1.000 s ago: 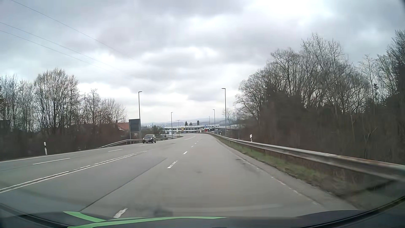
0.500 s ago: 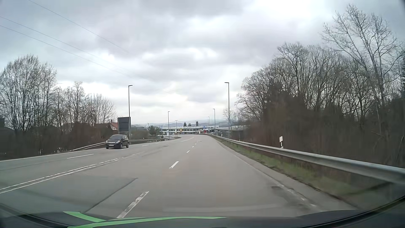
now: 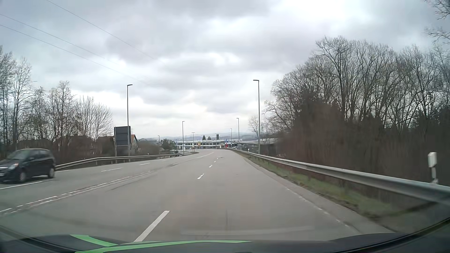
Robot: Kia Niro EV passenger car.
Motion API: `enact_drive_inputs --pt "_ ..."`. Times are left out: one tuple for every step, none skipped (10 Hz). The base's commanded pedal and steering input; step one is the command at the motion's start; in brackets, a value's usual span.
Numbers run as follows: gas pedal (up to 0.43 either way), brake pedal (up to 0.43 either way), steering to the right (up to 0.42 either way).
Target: Follow the waypoints while adhering to traffic rules and regulations
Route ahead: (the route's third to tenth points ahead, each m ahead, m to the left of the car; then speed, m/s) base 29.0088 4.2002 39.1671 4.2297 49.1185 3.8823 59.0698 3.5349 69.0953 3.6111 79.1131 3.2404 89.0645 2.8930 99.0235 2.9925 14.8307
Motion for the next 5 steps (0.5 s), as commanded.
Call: enact_drive_inputs --pt "0.02 0.0 0.002" --pt "0.02 0.0 0.003" --pt "0.02 0.0 0.003" --pt "0.02 0.0 0.005" --pt "0.02 0.0 0.004"
